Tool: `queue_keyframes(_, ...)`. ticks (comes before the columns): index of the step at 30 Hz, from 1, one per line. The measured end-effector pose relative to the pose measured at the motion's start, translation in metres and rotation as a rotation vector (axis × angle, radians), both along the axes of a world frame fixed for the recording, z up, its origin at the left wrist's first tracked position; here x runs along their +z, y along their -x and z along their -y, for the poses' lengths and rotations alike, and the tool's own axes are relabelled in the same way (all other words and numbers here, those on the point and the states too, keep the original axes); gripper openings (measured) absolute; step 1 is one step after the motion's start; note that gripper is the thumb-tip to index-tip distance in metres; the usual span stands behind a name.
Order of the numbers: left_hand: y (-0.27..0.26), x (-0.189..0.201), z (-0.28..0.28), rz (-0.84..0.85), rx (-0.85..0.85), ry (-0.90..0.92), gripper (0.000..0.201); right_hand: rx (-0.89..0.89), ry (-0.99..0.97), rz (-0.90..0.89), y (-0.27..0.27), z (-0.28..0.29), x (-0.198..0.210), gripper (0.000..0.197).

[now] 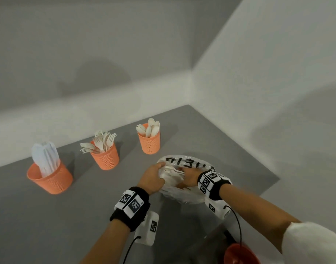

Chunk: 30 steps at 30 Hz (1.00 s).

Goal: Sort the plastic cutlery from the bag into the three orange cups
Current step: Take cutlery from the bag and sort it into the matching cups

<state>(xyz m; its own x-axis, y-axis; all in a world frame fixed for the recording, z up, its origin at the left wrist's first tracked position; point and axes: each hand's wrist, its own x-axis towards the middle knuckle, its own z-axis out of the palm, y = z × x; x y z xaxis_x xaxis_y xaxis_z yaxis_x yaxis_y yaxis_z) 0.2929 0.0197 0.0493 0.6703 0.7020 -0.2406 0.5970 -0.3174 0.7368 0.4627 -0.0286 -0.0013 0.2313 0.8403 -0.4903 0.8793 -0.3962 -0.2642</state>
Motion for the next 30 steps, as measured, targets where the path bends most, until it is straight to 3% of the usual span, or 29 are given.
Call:
queue_keyframes(3,-0.001,0.003,0.001,-0.004,0.017,0.000,0.061,-0.034,-0.074,-0.056,0.005,0.000,-0.002,0.084)
queue_keyframes(7,0.001,0.007,-0.002,-0.026,0.036,0.012,0.060,-0.013,-0.024,-0.129,0.002,-0.002,0.000,0.072)
queue_keyframes(11,0.005,0.007,-0.003,-0.032,0.054,0.042,0.060,-0.051,0.018,-0.243,-0.015,-0.005,-0.015,0.090)
queue_keyframes(19,-0.001,0.007,-0.002,0.013,0.152,0.082,0.058,0.019,-0.041,-0.379,-0.005,0.014,0.017,0.052)
queue_keyframes(26,-0.013,0.008,0.000,0.086,0.209,0.185,0.058,0.010,-0.119,-0.334,-0.003,0.023,0.019,0.058)
queue_keyframes(30,-0.017,0.011,-0.001,0.118,0.210,0.213,0.056,0.005,-0.152,-0.329,-0.006,0.024,0.025,0.049)
